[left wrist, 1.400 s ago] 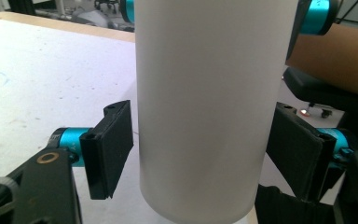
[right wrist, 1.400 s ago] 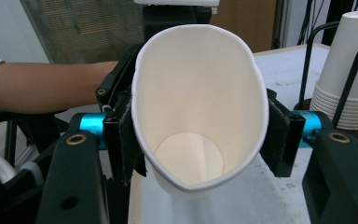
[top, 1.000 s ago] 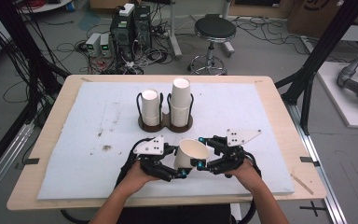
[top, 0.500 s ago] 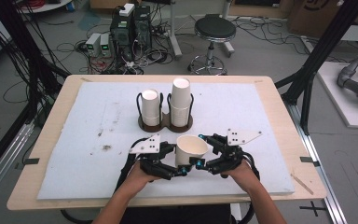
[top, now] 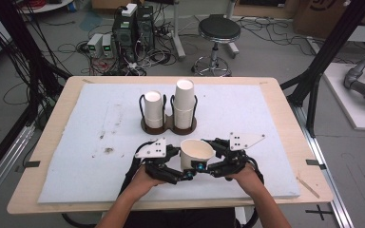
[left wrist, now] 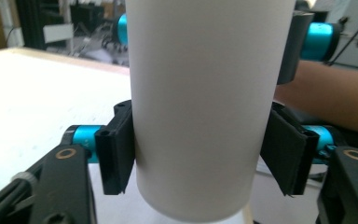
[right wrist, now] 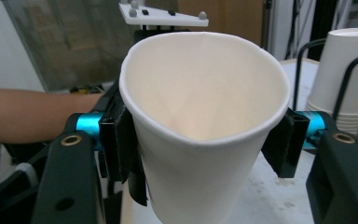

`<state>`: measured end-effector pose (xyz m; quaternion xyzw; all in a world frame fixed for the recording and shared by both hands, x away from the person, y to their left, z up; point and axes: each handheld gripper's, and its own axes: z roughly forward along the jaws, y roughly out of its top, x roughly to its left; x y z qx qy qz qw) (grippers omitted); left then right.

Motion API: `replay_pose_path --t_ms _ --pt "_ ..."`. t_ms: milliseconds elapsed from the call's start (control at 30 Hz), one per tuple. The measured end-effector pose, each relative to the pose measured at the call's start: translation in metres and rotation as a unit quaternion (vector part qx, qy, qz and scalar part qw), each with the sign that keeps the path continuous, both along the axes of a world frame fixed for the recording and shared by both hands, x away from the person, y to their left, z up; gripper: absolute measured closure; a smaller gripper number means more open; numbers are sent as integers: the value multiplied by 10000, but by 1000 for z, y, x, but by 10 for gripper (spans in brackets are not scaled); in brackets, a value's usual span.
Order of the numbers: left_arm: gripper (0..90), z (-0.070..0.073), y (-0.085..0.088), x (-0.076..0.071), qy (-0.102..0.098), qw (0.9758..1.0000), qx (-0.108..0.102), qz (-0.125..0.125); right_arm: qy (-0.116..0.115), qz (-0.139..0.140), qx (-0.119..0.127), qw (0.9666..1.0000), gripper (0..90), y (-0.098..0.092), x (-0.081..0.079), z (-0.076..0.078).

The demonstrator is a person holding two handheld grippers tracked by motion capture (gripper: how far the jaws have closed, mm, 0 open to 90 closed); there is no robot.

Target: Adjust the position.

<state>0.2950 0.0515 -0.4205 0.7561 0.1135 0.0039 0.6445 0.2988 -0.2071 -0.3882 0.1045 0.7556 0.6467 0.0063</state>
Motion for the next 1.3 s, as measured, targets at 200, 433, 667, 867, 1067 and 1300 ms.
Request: replay_pose_path --t_ms 200,433,667,867,1067,1300 --pt "252 -9 15 1 128 9992 191 322 -170 -264 -187 9993 379 -6 1 2" --pt "201 -10 47 4 242 9944 250 993 -356 -858 -386 9949 379 -15 5 4" --pt "200 -5 79 4 -25 9828 432 1794 -445 -1264 -546 9895 378 -18 10 3" --pt "200 -4 100 5 -57 9755 346 2172 -483 -1368 -482 9882 378 -19 10 3" --pt "201 -2 111 5 -97 9715 292 2352 -478 -1477 -482 9867 378 -23 11 3" --pt "201 -1 113 5 -146 9709 230 2379 -473 -1496 -467 9865 378 -25 10 2"
